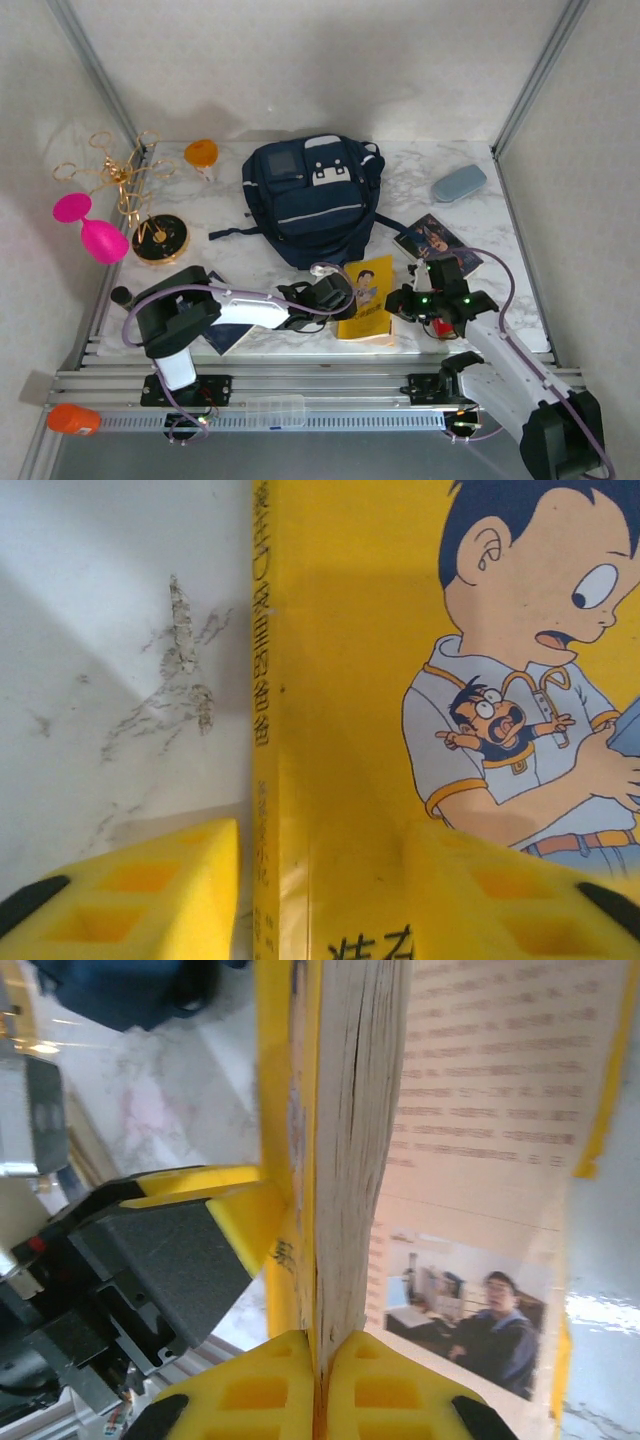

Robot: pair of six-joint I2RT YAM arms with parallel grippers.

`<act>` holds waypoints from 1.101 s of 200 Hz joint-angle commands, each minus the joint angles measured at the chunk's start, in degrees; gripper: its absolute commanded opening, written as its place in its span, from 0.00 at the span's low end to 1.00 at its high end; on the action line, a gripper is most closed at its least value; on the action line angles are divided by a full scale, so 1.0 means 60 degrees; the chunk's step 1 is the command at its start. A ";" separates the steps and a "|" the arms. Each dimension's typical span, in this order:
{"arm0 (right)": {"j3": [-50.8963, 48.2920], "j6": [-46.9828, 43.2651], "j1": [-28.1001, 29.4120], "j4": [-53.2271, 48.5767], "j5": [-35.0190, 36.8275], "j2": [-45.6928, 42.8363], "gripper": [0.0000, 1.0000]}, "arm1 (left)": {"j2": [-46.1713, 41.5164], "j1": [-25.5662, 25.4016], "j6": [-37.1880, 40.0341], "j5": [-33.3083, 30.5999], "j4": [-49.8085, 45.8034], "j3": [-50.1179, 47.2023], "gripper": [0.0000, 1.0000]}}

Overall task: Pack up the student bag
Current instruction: Pick up the book from the bottom-center of the table, then pass the book.

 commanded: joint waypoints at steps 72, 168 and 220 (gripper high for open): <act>0.3093 -0.0324 -0.0091 -0.0394 -0.1593 -0.1127 0.00 | -0.4727 0.1792 0.0698 0.1680 0.0376 -0.1302 0.83; 0.2998 0.0645 -0.0086 0.2607 -0.3343 -0.0268 0.00 | -0.4975 0.2383 0.0355 0.3994 0.3801 -0.1496 0.87; 0.3064 0.0519 -0.0111 0.2567 -0.3376 -0.0352 0.00 | -0.4833 0.2390 0.0140 0.4015 0.3789 -0.1361 0.67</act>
